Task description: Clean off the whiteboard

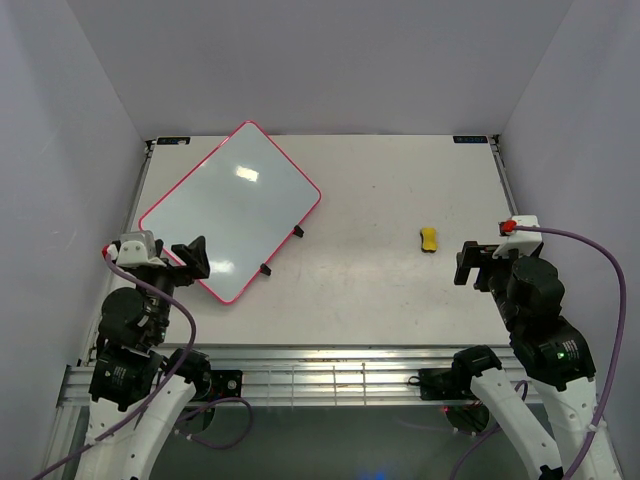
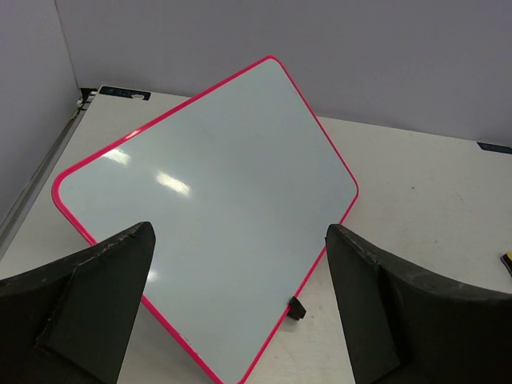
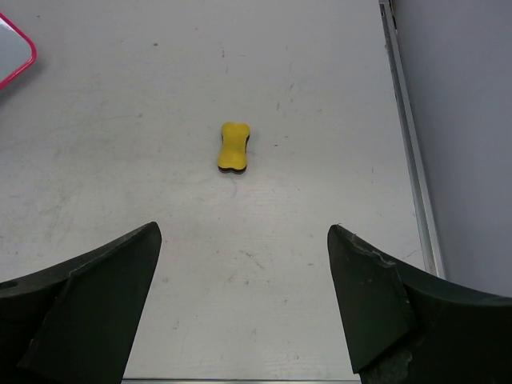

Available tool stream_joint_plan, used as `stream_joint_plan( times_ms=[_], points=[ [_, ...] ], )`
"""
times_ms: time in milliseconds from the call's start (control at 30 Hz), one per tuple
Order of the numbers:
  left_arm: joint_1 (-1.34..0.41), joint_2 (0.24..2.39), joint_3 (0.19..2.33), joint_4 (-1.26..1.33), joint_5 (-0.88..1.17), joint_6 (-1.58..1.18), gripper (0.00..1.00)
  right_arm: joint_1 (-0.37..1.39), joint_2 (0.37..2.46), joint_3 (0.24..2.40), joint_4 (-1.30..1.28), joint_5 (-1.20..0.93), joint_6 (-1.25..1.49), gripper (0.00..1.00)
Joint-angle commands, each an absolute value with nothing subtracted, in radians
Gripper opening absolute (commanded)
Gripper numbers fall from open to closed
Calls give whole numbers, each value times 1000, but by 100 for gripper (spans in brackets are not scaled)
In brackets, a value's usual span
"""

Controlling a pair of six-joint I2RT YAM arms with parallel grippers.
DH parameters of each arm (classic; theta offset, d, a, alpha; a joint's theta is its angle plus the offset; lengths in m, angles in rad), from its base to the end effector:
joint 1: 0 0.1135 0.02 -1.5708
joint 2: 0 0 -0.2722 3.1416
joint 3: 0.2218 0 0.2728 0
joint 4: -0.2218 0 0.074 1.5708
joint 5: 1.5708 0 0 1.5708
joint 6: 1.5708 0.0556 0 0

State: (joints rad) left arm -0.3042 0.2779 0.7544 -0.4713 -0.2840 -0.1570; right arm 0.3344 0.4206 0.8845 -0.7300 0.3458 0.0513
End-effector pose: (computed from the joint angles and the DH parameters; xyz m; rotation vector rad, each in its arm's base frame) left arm 0.0949 -0.0135 0.3642 -0.1083 1.5638 -0.1405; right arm 0.1049 0.0165 0.3642 -0.0162 1.8210 -0.0451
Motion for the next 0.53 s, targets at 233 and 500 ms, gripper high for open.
stream_joint_plan(
  times_ms=[233, 500],
  points=[
    [-308, 268, 712, -428, -245, -149, 98, 337, 419, 873, -680, 361, 51, 90],
    [-308, 255, 689, -417, -229, -160, 98, 337, 420, 887, -680, 354, 60, 90]
  ],
)
